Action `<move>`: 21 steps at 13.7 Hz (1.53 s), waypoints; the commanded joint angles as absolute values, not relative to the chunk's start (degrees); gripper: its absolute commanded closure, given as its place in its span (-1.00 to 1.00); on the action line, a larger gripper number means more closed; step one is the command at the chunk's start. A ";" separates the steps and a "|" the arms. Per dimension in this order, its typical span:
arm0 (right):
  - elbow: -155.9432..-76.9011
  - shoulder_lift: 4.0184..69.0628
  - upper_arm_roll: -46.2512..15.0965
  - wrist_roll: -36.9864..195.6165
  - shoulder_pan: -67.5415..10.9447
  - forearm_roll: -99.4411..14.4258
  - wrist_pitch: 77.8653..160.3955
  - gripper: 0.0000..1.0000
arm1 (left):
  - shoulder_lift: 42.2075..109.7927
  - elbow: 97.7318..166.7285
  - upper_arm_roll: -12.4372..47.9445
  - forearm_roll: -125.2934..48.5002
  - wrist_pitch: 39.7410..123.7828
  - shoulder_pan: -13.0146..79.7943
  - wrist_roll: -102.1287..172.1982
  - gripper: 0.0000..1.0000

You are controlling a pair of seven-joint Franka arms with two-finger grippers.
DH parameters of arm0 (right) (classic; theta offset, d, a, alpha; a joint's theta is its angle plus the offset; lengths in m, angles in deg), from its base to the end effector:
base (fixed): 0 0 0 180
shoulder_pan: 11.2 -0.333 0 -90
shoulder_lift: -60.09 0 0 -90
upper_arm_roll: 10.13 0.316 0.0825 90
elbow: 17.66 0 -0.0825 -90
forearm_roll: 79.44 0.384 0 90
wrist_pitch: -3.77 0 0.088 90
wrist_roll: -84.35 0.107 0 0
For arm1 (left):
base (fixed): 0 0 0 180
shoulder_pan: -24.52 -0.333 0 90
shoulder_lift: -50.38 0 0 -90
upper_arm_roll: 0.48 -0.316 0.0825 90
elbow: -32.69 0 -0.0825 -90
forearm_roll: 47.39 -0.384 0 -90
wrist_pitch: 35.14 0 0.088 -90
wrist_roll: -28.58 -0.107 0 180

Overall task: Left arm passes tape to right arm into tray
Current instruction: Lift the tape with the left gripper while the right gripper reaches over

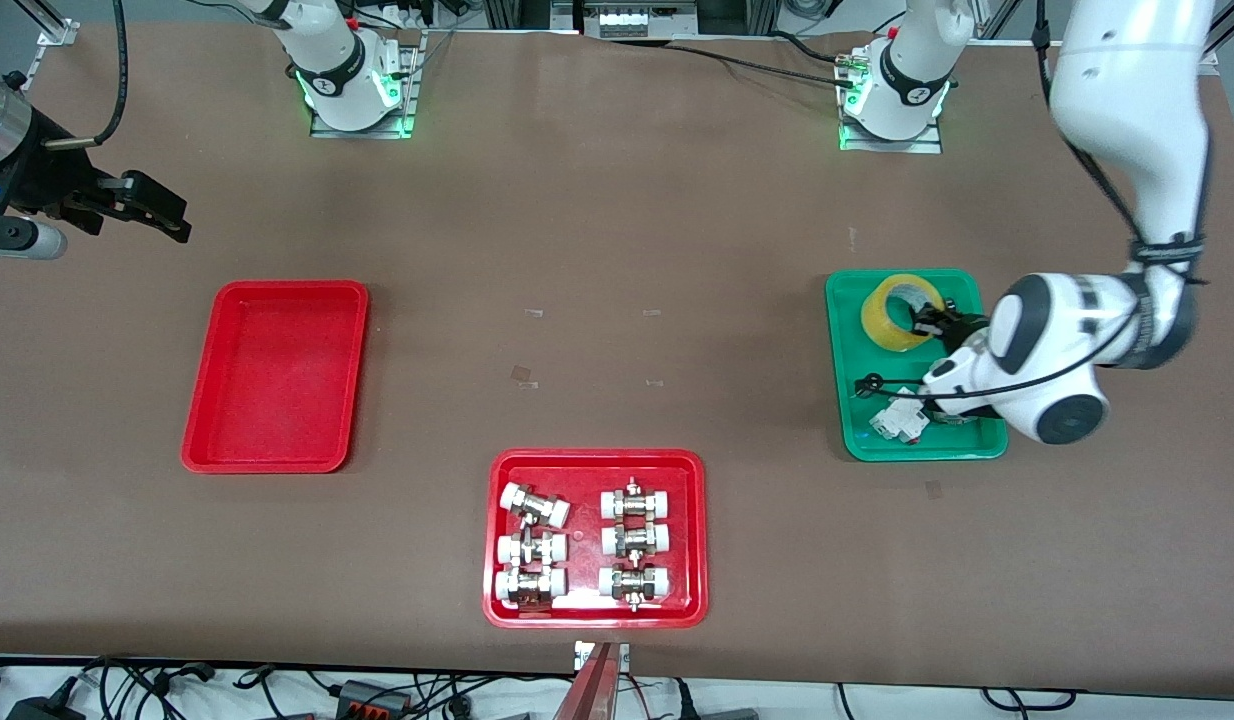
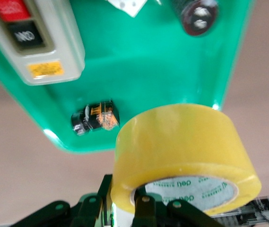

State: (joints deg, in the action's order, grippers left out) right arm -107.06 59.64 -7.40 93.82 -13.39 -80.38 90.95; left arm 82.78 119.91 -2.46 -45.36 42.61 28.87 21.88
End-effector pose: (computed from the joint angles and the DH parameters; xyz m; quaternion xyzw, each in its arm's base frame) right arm 0.5498 0.0454 0.6209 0.9989 -0.0399 -0.0221 0.0109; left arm 0.6069 -0.0321 0.2993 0.9314 -0.0704 -0.3566 0.0214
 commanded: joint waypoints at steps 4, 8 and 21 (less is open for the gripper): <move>-105.65 59.04 -7.84 93.75 -12.87 -79.79 90.08 -1.00 | 82.46 96.36 -1.63 -43.01 20.79 31.37 17.59 0.99; -105.29 58.60 -9.77 93.22 -11.11 -74.88 90.17 -1.00 | 81.49 91.15 -1.63 -36.07 25.29 34.88 19.08 0.99; -105.99 50.79 -9.16 86.29 -13.39 -55.21 87.53 -1.00 | 94.76 92.02 -1.80 -20.23 70.94 56.85 55.65 0.98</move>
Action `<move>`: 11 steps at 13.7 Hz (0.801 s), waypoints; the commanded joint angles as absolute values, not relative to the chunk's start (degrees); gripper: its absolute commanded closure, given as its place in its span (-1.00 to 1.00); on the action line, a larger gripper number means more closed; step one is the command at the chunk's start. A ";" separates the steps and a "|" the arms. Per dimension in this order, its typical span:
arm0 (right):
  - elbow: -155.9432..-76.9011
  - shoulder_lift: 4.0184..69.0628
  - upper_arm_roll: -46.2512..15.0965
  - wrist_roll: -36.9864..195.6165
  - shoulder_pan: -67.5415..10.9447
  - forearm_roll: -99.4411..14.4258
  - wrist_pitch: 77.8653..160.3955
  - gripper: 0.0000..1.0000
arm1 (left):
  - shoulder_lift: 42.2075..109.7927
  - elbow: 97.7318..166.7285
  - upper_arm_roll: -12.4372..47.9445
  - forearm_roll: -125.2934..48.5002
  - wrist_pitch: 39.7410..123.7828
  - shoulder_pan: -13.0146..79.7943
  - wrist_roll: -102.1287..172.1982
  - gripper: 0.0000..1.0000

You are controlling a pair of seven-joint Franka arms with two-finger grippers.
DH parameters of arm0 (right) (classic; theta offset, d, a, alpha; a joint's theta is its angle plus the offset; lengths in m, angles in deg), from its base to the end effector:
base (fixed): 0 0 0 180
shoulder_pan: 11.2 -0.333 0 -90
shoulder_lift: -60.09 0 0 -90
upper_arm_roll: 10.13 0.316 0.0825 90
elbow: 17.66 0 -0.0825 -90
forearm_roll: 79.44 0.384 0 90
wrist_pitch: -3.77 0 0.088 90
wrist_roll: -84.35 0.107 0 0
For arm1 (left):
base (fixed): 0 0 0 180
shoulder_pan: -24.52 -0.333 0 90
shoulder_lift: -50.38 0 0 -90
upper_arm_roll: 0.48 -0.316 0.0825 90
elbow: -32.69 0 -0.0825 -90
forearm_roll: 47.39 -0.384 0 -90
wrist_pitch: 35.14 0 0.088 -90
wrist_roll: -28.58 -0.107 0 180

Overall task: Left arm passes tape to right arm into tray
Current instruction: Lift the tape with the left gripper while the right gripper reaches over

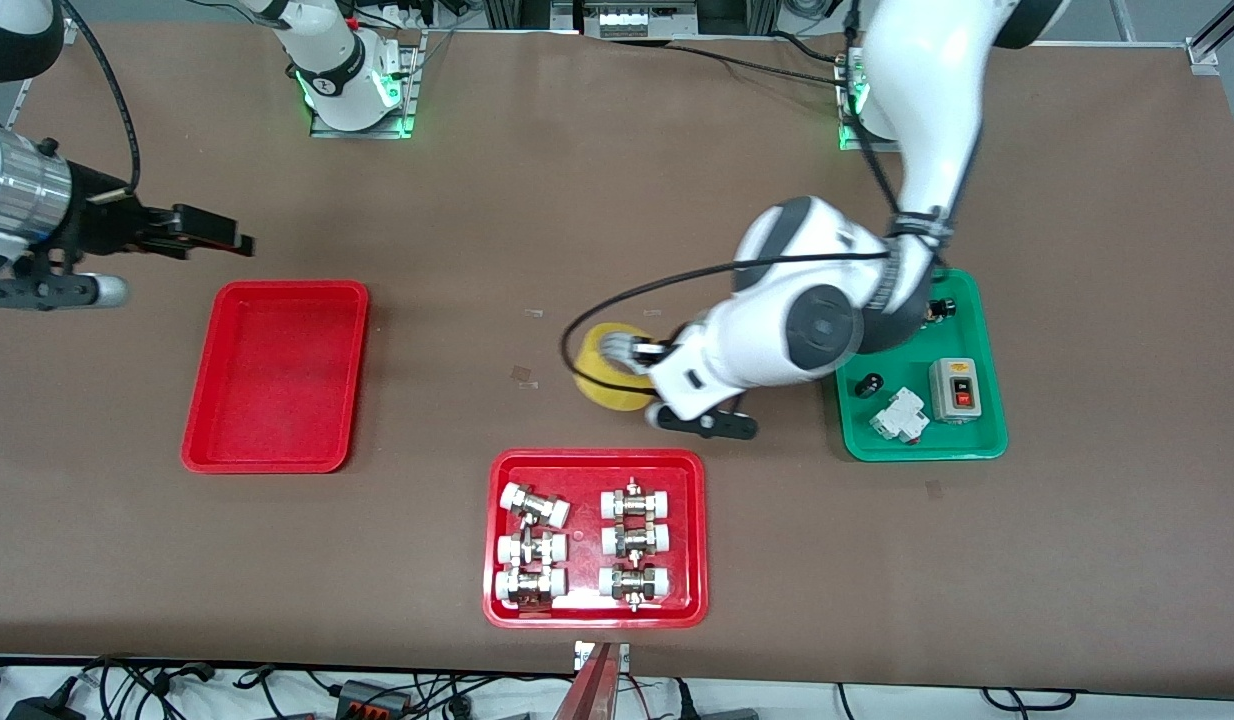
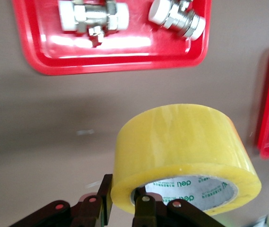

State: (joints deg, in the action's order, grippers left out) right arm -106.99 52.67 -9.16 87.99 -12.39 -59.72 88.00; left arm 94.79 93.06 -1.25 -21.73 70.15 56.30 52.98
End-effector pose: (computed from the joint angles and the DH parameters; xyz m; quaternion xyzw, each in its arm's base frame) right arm 0.5753 0.0601 0.5558 -0.9791 0.0141 0.1160 0.1667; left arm 0.6345 -0.4258 0.3839 0.9777 -0.0007 -0.0938 0.1878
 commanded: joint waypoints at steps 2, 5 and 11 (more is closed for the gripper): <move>-105.99 47.89 -9.16 83.84 -15.76 -48.88 91.03 -1.00 | 96.07 91.67 -0.15 -17.97 72.08 57.91 53.21 0.99; -105.99 43.50 -9.16 73.40 -18.40 -42.29 96.66 -1.00 | 98.10 91.76 1.71 -11.11 78.49 58.53 44.78 0.99; -106.61 36.99 -9.16 56.33 -20.69 -34.54 105.62 -1.00 | 98.46 91.32 2.41 -8.98 81.32 58.79 38.78 0.99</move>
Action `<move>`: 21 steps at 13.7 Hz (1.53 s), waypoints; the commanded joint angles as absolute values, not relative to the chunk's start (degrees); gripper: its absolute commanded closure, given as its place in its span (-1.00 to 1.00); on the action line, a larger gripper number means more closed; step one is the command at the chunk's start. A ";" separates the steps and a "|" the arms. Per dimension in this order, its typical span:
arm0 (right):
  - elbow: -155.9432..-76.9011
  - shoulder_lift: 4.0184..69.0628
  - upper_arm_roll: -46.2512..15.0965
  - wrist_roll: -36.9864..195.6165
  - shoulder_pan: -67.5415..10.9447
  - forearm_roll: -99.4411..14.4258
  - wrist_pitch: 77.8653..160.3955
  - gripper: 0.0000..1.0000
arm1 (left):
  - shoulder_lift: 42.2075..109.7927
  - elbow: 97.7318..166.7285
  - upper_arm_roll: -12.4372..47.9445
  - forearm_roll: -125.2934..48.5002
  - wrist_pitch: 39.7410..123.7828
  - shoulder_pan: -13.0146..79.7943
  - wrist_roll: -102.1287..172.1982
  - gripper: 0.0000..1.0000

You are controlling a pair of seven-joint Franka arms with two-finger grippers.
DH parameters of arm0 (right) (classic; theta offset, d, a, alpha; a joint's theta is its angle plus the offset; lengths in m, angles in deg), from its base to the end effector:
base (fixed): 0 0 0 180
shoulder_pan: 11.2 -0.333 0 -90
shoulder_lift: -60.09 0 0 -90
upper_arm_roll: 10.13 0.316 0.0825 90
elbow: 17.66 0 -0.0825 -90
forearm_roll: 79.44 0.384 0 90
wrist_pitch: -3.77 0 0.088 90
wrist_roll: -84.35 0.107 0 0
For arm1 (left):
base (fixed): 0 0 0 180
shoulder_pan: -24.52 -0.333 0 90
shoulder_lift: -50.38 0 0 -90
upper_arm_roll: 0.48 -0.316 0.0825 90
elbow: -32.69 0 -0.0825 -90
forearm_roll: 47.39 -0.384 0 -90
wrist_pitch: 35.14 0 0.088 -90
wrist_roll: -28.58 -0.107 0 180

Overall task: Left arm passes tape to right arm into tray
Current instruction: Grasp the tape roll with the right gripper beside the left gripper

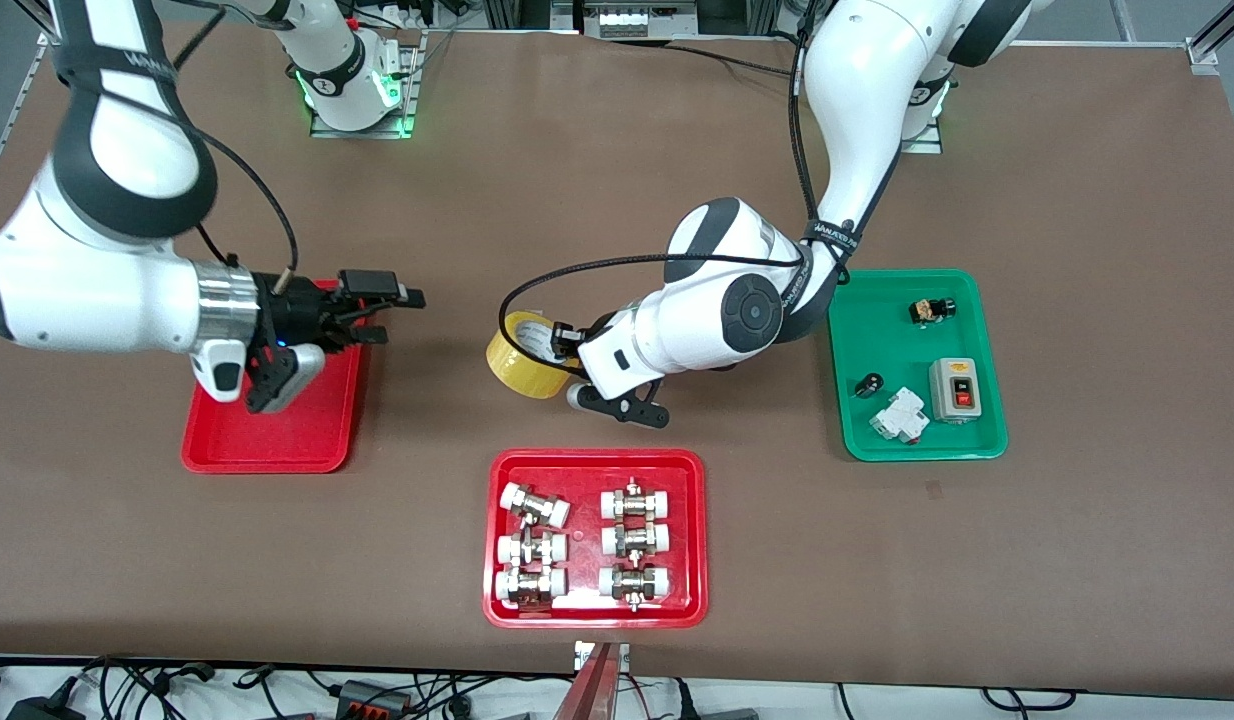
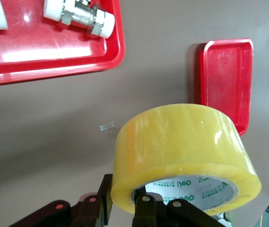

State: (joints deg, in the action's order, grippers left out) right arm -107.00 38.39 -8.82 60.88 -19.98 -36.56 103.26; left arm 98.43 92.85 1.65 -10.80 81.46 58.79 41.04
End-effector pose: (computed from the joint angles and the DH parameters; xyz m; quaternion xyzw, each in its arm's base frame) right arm 0.6345 0.1739 0.4361 -0.9130 -0.1744 0.0516 0.3651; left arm 0.6199 -0.4857 0.3600 0.9478 -0.0718 -0.0617 0.3046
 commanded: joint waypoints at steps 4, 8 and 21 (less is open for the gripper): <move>-108.45 36.27 -9.16 54.29 -24.81 -30.84 112.30 -1.00 | 99.50 91.14 2.59 -8.63 82.63 59.76 38.69 0.99; -110.65 36.19 -9.16 54.29 -28.51 -30.84 118.28 -1.00 | 100.30 91.23 2.59 -8.54 84.66 60.73 39.30 0.99; -112.50 36.62 -9.25 51.56 -29.48 -30.84 120.49 1.00 | 100.30 91.32 2.50 -8.54 84.75 60.55 39.04 0.99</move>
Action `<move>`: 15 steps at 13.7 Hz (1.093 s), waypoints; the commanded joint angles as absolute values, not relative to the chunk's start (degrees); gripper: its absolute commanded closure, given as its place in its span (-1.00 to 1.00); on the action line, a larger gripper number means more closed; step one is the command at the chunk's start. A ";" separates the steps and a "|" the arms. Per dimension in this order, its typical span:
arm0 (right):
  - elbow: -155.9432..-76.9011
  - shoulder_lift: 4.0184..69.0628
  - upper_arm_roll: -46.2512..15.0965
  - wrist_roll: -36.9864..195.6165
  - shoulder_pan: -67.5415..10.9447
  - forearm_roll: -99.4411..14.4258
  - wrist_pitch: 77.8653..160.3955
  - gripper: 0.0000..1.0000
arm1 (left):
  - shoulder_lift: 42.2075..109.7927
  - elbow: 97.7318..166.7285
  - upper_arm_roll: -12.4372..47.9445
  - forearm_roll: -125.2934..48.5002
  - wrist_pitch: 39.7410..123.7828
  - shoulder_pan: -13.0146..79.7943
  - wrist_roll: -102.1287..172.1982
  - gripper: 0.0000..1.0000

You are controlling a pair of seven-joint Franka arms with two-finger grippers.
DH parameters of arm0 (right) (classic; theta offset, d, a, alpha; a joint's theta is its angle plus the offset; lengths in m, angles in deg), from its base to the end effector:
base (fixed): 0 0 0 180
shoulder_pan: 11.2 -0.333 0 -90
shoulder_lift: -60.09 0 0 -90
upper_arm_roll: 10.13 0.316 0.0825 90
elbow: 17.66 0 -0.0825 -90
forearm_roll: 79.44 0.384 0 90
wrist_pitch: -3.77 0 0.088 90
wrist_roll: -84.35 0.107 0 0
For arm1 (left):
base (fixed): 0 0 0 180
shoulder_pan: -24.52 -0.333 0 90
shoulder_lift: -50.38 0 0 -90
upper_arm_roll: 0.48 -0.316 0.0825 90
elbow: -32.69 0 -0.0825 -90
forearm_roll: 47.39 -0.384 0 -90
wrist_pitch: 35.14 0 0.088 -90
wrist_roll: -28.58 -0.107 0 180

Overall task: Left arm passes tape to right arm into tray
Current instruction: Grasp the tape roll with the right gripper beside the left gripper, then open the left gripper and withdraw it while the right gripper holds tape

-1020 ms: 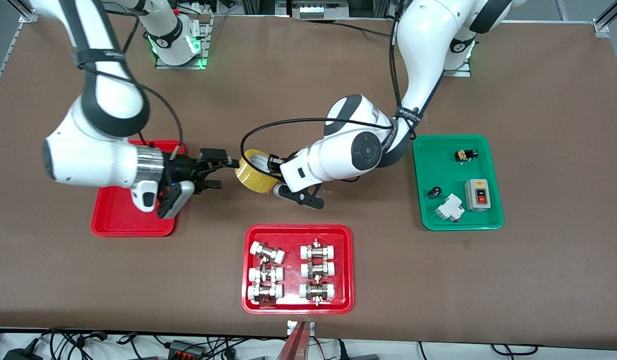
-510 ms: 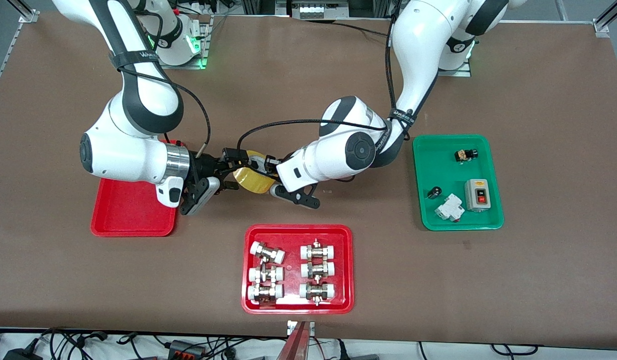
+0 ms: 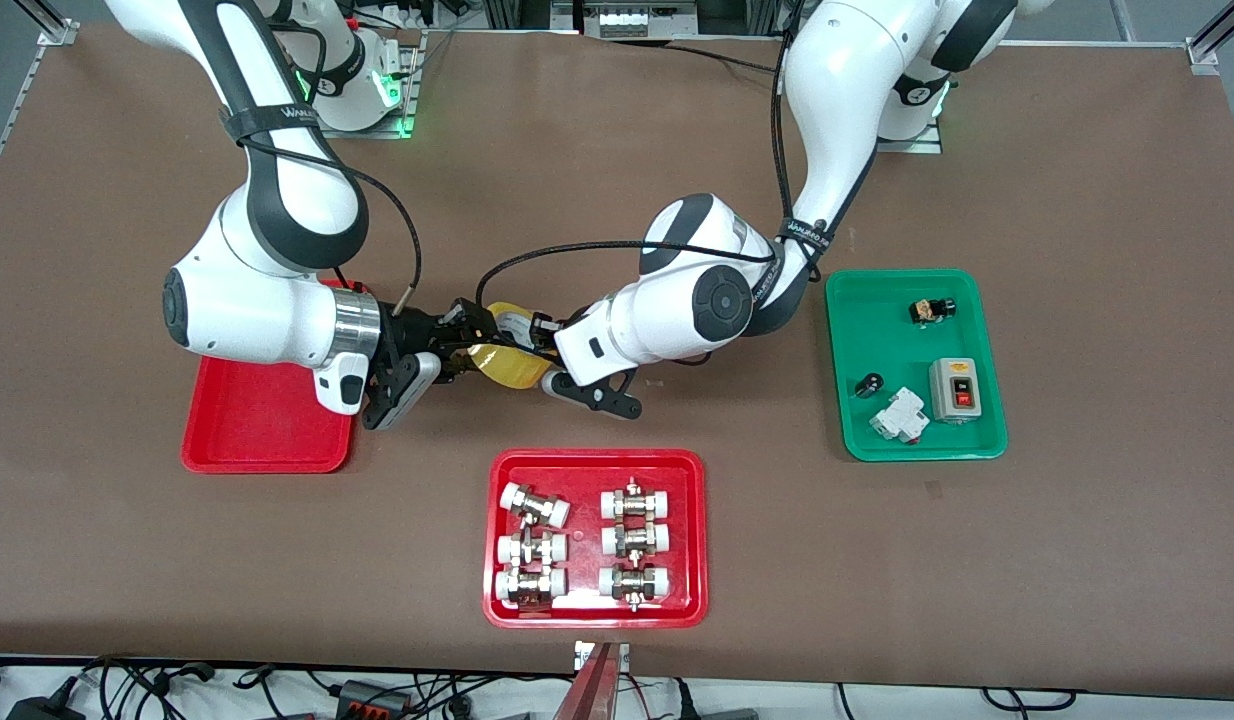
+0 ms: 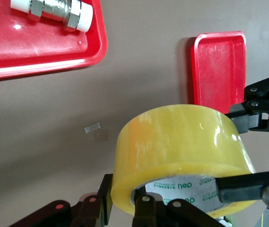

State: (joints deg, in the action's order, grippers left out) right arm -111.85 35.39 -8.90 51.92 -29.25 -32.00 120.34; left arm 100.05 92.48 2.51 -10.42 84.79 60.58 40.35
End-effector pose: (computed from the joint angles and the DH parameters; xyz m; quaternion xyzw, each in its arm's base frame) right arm 0.6245 0.2606 0.3782 -0.9041 -0.2292 -0.0224 0.3600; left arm 0.6072 -0.5110 0.3462 0.9444 -0.0824 -0.0527 0.3138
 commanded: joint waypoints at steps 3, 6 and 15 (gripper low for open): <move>-112.23 36.63 -9.25 51.48 -29.48 -30.93 120.40 1.00 | 99.78 91.32 2.16 -9.15 85.27 60.38 38.87 0.06; -112.15 36.63 -9.25 51.56 -29.48 -30.93 120.32 1.00 | 95.92 91.49 1.71 -9.59 84.75 55.83 38.69 -1.00; -112.32 35.84 -9.78 51.22 -18.00 -32.85 112.16 1.00 | 85.45 91.32 1.36 -27.67 43.82 24.71 0.81 -1.00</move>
State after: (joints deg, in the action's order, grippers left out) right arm -111.93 35.51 -10.47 51.85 -22.94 -32.10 115.99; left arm 86.74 90.29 0.63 -23.48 47.74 27.13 13.77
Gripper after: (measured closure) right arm 0.458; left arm 0.000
